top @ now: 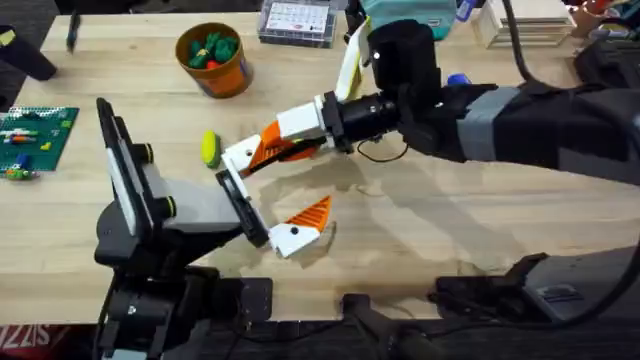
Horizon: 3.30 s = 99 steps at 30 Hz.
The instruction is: Pick up the gripper from the table and insert it into the empty holder that is missing its gripper. Then pick up a screw, insert it into the mounting hole, and use the screwdriver to tighten it. Finally, clean up the table by picking up the vegetable and placing it into the bucket.
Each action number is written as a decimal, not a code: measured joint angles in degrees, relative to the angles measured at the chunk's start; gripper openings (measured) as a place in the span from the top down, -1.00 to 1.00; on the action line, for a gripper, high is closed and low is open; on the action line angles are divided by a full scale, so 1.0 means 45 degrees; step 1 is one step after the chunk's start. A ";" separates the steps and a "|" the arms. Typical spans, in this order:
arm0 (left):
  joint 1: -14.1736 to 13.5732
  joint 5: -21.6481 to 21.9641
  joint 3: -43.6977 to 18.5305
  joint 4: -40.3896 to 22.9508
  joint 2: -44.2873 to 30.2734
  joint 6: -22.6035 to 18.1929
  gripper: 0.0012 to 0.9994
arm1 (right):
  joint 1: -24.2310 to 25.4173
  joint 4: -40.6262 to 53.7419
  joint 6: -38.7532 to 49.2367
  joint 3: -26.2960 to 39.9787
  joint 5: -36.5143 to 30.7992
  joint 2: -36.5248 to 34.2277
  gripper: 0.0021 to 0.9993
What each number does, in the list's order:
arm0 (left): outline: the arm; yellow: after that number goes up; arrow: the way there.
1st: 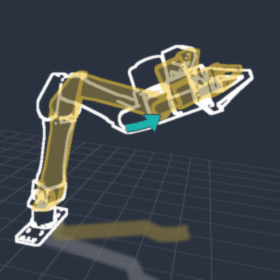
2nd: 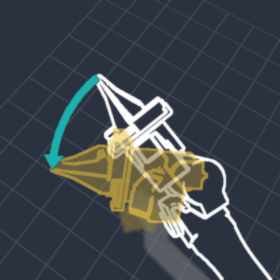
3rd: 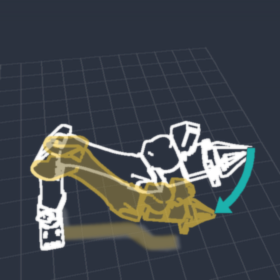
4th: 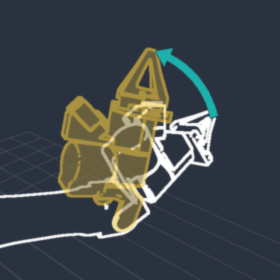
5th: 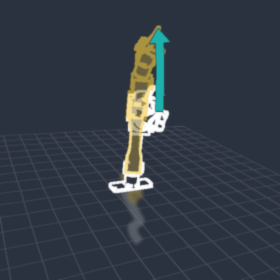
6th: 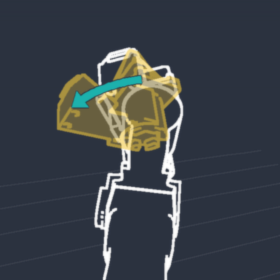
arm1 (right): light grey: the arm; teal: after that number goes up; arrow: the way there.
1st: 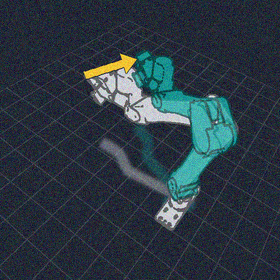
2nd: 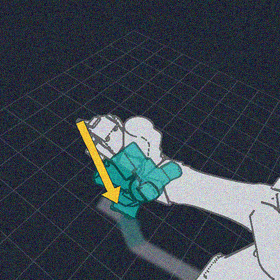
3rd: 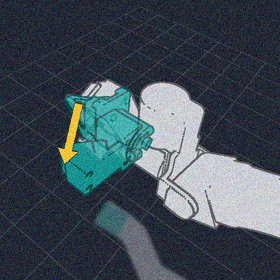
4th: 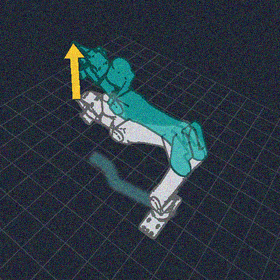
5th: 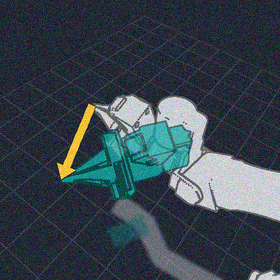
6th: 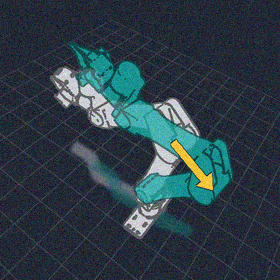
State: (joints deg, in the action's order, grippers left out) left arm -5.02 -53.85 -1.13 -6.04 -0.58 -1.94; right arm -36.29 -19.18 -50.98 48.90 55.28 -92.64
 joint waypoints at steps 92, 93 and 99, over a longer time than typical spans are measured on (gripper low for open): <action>-0.0151 -0.0611 0.0010 -0.0044 0.0083 -0.0231 -0.99 | 0.3949 0.0645 0.5374 -0.3059 0.2452 0.2226 -0.93; -0.0151 -0.0611 0.0010 -0.0044 0.0083 -0.0231 -0.99 | 0.3949 -0.0126 0.5102 -0.3059 0.2872 0.1764 -0.93; -0.0151 -0.0611 0.0010 -0.0044 0.0083 -0.0226 -0.99 | 0.3768 -0.5042 0.2211 -0.3074 0.4553 -0.0351 -0.94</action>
State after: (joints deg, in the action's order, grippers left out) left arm -5.69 -56.60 -1.08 -6.24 -0.21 -2.96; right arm -19.34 -41.87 -41.03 35.07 75.77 -94.22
